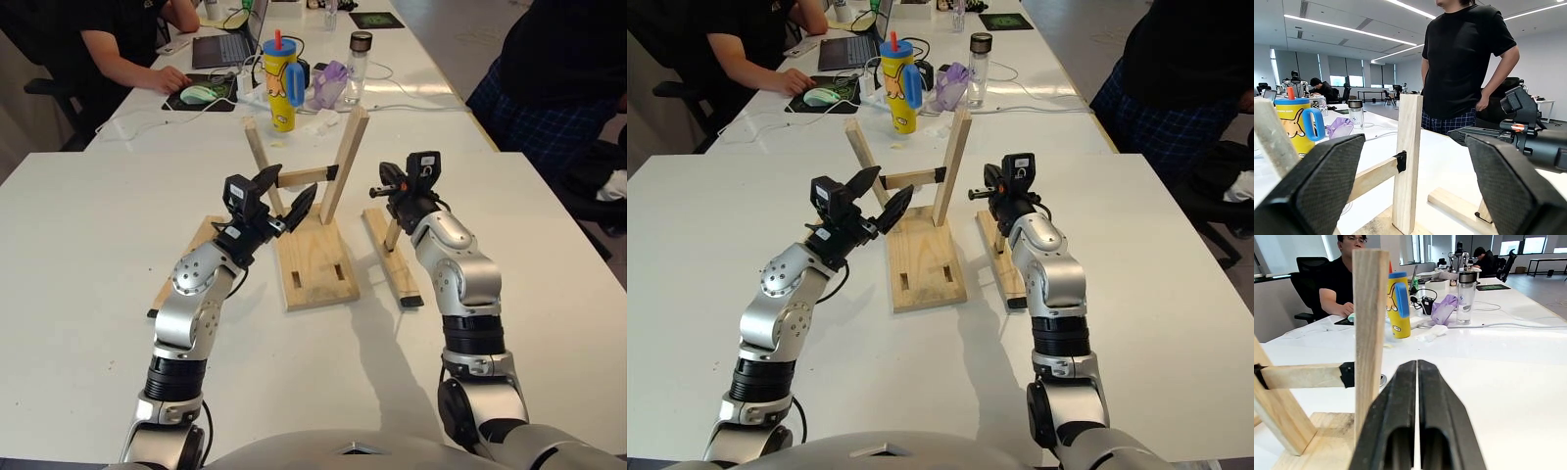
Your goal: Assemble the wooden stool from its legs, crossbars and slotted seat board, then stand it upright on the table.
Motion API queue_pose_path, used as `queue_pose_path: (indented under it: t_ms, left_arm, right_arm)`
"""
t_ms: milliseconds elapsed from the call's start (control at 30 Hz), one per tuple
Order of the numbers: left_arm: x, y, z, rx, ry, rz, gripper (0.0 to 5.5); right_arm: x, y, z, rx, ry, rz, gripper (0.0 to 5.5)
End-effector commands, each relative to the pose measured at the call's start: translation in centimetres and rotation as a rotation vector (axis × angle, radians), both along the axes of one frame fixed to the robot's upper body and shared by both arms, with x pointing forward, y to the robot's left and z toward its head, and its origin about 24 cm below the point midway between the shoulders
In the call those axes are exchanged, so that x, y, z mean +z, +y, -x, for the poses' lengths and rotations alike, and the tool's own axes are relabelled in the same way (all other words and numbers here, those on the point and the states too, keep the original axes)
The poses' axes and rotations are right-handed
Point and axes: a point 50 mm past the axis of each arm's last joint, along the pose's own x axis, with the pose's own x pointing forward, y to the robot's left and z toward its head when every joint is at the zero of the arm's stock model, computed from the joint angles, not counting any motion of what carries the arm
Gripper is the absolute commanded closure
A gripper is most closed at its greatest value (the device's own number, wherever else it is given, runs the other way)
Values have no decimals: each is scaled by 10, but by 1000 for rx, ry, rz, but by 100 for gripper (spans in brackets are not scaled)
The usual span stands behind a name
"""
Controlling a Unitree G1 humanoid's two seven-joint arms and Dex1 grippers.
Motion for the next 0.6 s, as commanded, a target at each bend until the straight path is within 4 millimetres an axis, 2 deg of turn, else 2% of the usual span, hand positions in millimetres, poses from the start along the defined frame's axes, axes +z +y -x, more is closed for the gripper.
queue_pose_path:
  t_ms: [33, 133, 233, 300, 400, 433, 500, 567, 600]
  left_arm:
    - [0, -1, -1, 5, 2, -3, 168]
    - [0, 0, -2, 10, 3, -1, 168]
    - [0, 0, -2, 14, 3, 1, 168]
    - [-1, 0, -1, 17, 4, 1, 168]
    - [-1, 0, -1, 21, 5, 3, 168]
    - [-1, 0, -1, 22, 5, 3, 168]
    - [-1, 0, -1, 23, 5, 4, 168]
    - [-1, 0, -1, 22, 3, 5, 168]
    - [0, 0, -2, 23, 1, 6, 168]
  right_arm:
    - [3, -10, 0, -49, -46, 55, 546]
    - [46, -12, 3, -69, -286, 49, 546]
    - [72, -12, 7, -74, -426, 31, 546]
    - [82, -11, 10, -76, -478, 28, 546]
    - [84, -8, 12, -66, -498, 37, 546]
    - [78, -7, 11, -58, -473, 39, 546]
    - [47, -4, 4, -47, -320, 70, 546]
    - [-25, -11, 1, -93, 69, 107, 546]
    - [-53, -16, 7, -115, 199, 106, 546]
